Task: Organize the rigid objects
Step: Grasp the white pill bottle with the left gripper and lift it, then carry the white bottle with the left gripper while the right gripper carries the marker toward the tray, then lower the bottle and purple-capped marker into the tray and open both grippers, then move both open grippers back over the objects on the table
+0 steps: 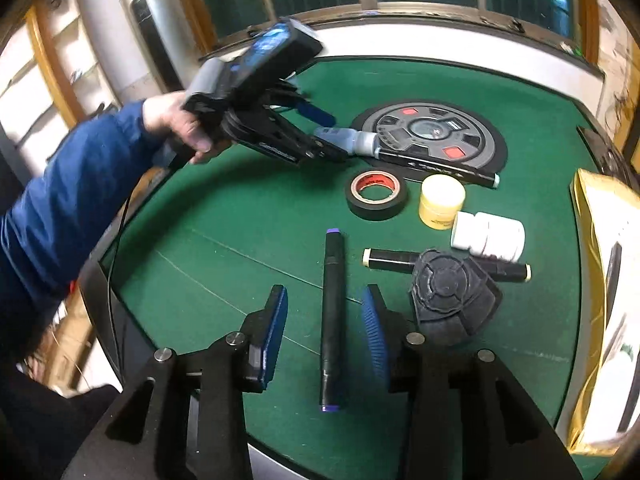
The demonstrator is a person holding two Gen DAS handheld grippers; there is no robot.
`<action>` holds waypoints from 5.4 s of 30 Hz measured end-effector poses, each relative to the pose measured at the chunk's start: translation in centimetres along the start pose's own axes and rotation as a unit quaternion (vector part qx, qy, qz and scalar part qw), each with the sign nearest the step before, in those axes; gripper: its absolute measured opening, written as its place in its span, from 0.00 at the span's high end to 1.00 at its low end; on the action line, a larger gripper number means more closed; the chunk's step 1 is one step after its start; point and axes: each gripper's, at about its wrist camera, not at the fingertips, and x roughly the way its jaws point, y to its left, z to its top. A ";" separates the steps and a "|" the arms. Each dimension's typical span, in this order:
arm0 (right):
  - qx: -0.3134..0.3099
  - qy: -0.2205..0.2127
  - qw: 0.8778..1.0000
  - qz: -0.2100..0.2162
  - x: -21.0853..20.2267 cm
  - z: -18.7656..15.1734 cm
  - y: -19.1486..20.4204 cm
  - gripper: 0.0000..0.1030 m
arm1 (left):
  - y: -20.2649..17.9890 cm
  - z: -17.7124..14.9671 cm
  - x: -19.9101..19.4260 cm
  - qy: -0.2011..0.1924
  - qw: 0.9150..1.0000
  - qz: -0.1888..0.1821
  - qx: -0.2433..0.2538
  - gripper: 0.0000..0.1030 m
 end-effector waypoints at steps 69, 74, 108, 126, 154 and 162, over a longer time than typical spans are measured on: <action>0.218 -0.193 0.955 -0.054 -9.7 -6.5 -11.4 0.87 | -17.0 3.3 -12.2 -0.261 0.932 -0.045 -0.247 0.69; 0.243 -0.216 0.943 -0.070 -12.1 -8.1 -13.6 0.87 | -18.5 6.0 -12.1 -0.258 0.934 -0.064 -0.240 0.69; 0.300 -0.124 0.927 -0.186 -13.5 -10.8 -26.4 0.87 | -25.7 16.4 -2.3 -0.165 0.950 -0.108 -0.242 0.69; 0.262 -0.150 0.918 -0.256 -16.4 -10.1 -23.3 0.56 | -25.5 14.9 -6.2 -0.218 0.945 -0.089 -0.225 0.69; 0.156 -0.218 0.940 -0.210 -12.1 -7.8 -6.9 0.30 | -10.9 -3.8 -11.0 -0.207 0.919 0.019 -0.335 0.51; 0.151 -0.170 0.959 -0.167 -6.8 -6.9 -5.6 0.30 | -9.0 -5.4 -5.7 -0.126 0.926 -0.001 -0.355 0.51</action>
